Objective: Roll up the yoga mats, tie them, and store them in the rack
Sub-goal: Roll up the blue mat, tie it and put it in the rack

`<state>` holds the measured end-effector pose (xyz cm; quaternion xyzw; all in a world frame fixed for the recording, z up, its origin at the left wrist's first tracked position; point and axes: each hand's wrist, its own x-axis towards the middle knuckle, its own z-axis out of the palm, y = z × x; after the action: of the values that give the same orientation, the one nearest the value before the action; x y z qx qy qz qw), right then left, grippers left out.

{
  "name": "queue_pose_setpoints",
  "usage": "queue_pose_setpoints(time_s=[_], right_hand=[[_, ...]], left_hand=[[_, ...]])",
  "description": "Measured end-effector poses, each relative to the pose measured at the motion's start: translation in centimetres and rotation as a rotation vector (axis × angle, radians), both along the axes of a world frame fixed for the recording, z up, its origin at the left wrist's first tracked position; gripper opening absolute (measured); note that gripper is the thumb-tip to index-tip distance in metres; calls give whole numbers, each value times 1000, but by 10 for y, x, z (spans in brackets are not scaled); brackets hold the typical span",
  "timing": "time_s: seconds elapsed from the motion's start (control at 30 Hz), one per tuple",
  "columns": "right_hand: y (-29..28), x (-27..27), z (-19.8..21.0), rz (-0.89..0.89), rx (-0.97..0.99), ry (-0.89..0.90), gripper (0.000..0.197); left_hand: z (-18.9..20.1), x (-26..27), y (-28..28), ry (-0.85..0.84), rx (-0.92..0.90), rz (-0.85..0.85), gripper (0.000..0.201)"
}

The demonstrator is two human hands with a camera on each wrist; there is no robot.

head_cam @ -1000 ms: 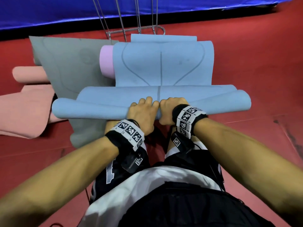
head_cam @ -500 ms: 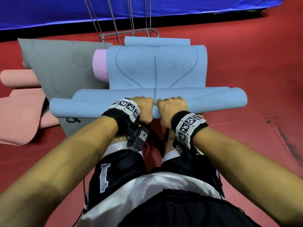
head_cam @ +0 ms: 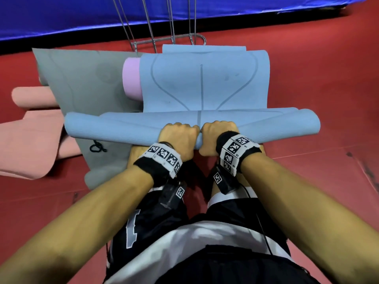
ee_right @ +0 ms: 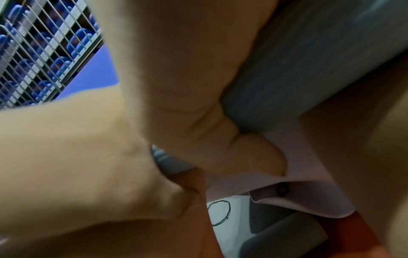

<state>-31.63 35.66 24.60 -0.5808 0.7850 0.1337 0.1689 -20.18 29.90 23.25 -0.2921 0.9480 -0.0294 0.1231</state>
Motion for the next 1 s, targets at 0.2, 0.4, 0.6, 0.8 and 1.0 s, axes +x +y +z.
queue_pose_setpoints(time_s=[0.2, 0.4, 0.6, 0.8, 1.0], right_hand=[[14, -2, -5, -22, -161, -2, 43], [15, 2, -17, 19, -192, 156, 44], [6, 0, -14, 57, -158, 140, 35], [-3, -3, -3, 35, -149, 108, 34], [-26, -29, 59, 7, -392, 150, 51]], left_hand=[[12, -12, -16, -57, 240, -6, 21], [18, -21, -29, -94, 369, 26, 15], [3, -6, -5, 55, 117, 72, 28], [5, 4, -5, 33, -61, 68, 46], [88, -25, -46, 63, -129, 15, 36]])
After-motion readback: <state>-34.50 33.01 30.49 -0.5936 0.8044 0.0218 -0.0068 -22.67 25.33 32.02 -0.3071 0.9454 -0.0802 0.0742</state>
